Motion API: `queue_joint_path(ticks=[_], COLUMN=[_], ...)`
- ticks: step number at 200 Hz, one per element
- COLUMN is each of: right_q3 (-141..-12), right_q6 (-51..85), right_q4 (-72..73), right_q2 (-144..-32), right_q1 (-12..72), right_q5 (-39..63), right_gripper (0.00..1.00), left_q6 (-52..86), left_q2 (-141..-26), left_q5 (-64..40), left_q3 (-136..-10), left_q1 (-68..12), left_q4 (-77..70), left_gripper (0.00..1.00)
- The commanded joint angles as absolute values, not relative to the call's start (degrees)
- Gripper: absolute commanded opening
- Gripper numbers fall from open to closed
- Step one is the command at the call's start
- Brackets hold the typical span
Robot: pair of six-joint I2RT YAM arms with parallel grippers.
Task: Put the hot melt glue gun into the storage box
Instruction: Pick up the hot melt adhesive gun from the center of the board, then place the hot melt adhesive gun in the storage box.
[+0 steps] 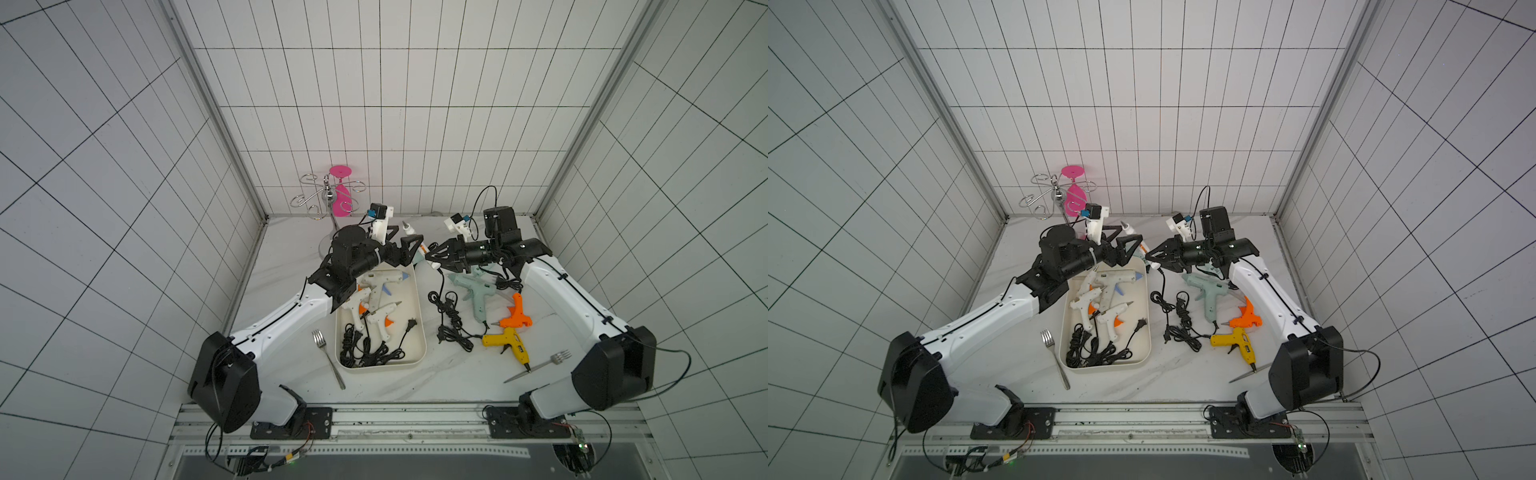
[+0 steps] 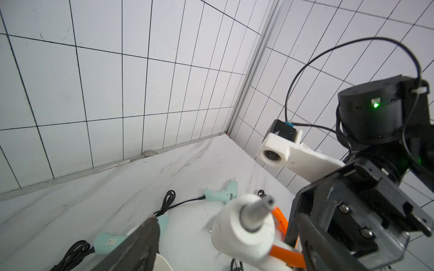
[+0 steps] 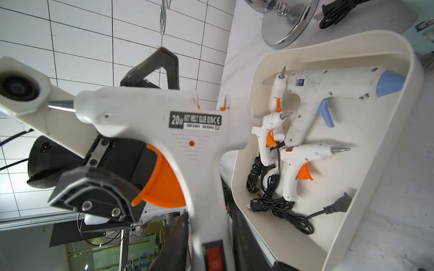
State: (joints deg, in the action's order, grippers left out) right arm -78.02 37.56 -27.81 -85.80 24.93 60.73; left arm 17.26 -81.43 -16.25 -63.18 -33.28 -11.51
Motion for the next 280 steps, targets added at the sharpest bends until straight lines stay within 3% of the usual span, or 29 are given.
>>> queue_joint_path(ticks=[1,32,54,60,75,86,119,159,186,280], right_q3=[-77.67,-79.15,-80.13,-80.52,-81.77,-82.49,-81.42,-77.3,-73.35,-66.32], right_q6=[35.52,35.23,35.09,34.94,33.34,32.7,31.48,30.08,30.45,29.43], right_q4=[-28.48,-28.76,-29.03,-29.01,-29.11,-29.05,-26.97,-27.6,-27.11,-26.88], right_q2=[-84.25,-84.74,-85.43,-85.43,-85.05,-83.89,-77.59,-74.26,-75.38,-76.36], right_q1=[26.26,26.62,26.58,26.58,25.94,24.1,14.31,7.4,7.38,8.0], right_q5=[63.83,64.58,65.29,65.41,65.76,64.74,59.65,53.42,52.32,46.38], right_gripper=[0.08,0.09,0.14,0.19,0.46,0.57,0.74,0.76,0.76,0.75], left_q6=[18.19,18.28,18.13,18.02,17.49,15.69,8.1,1.11,-4.72,-8.91], left_q2=[-82.85,-84.11,-83.82,-83.42,-81.55,-79.56,-73.38,-68.36,-68.35,-75.06], left_q5=[-16.76,-21.43,-24.26,-25.48,-27.41,-28.28,-28.93,-28.29,-18.12,3.44], left_q3=[-63.87,-64.3,-64.45,-64.51,-65.24,-66.83,-72.0,-81.76,-84.63,-71.13], left_q1=[-33.49,-33.5,-33.64,-33.6,-33.62,-33.57,-31.63,-26.24,-25.16,-30.59], left_q4=[-14.97,-15.39,-15.69,-15.83,-14.39,-10.36,6.44,31.23,45.06,54.31], left_gripper=[0.8,0.43,0.22,0.18,0.11,0.07,0.05,0.04,0.04,0.05])
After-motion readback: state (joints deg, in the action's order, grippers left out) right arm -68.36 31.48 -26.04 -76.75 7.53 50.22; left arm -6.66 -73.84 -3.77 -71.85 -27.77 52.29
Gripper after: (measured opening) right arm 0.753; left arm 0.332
